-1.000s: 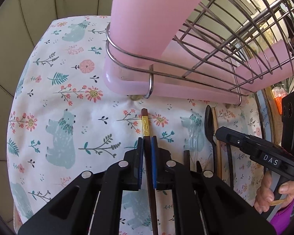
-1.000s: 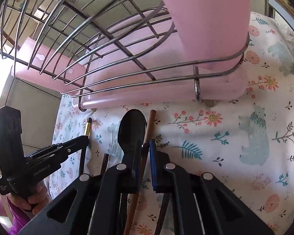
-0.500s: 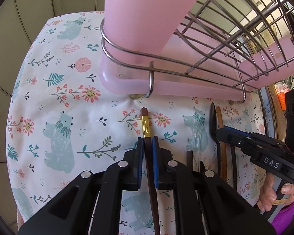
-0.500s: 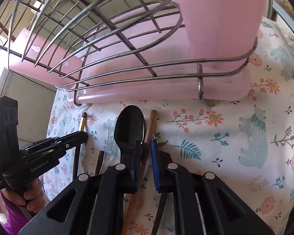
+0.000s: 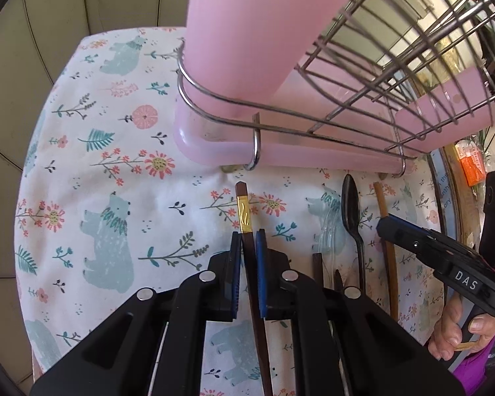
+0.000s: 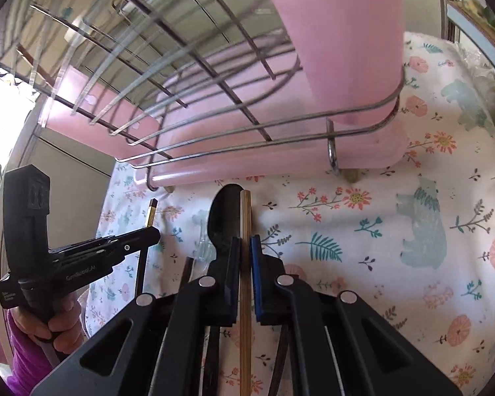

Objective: Organize utensils
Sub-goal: 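Lift and lower the left tool's chopstick into the pink cup while right tool inserts its chopstick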

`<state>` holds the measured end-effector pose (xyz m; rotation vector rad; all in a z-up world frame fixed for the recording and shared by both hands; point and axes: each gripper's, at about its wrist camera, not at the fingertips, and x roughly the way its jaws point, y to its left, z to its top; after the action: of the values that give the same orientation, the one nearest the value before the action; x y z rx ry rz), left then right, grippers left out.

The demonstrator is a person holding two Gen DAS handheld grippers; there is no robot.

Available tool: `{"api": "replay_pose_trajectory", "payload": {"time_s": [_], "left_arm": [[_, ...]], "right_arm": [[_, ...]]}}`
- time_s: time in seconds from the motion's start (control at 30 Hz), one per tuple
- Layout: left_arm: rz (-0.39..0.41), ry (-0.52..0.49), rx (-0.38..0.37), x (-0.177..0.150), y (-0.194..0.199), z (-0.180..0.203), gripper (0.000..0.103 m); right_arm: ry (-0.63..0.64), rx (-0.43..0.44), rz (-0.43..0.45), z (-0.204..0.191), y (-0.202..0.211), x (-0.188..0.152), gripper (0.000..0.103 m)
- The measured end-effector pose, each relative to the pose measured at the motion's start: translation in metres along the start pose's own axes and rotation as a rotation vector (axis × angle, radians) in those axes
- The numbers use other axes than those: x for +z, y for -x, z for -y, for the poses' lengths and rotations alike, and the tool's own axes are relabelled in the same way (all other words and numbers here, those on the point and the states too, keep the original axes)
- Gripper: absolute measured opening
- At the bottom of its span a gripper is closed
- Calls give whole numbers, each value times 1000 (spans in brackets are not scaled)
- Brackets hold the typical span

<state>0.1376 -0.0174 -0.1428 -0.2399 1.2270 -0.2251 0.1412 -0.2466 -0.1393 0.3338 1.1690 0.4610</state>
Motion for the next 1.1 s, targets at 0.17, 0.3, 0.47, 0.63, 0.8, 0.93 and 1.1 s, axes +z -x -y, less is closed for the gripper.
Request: {"api": "replay_pose_trajectory", "payload": {"time_s": [0.17,0.3,0.47,0.63,0.8,0.93,1.1], "left_arm": [[67,4,-19,-8,28,-3,7],[161,-12,-44,-18,60,-2,7],[303,-27,-74,-28,101,5,5],[428,-58,-73,-33,134,18,5],[531,-75,-86,-40,164,27,5],[586,-81,-103,-43,182,31,5],[633,-90,-115,-43,197,35,5]], "right_arm": [[39,1,88,-10,27,-4,6],[68,9,160,-18,48,-8,6],[113,-4,254,-25,77,-14,6],[144,-12,334,-29,106,-19,6],[163,-10,391,-34,125,-20,6],[174,-7,425,-38,136,-20,6],[184,-15,461,-45,150,-20,6]]}}
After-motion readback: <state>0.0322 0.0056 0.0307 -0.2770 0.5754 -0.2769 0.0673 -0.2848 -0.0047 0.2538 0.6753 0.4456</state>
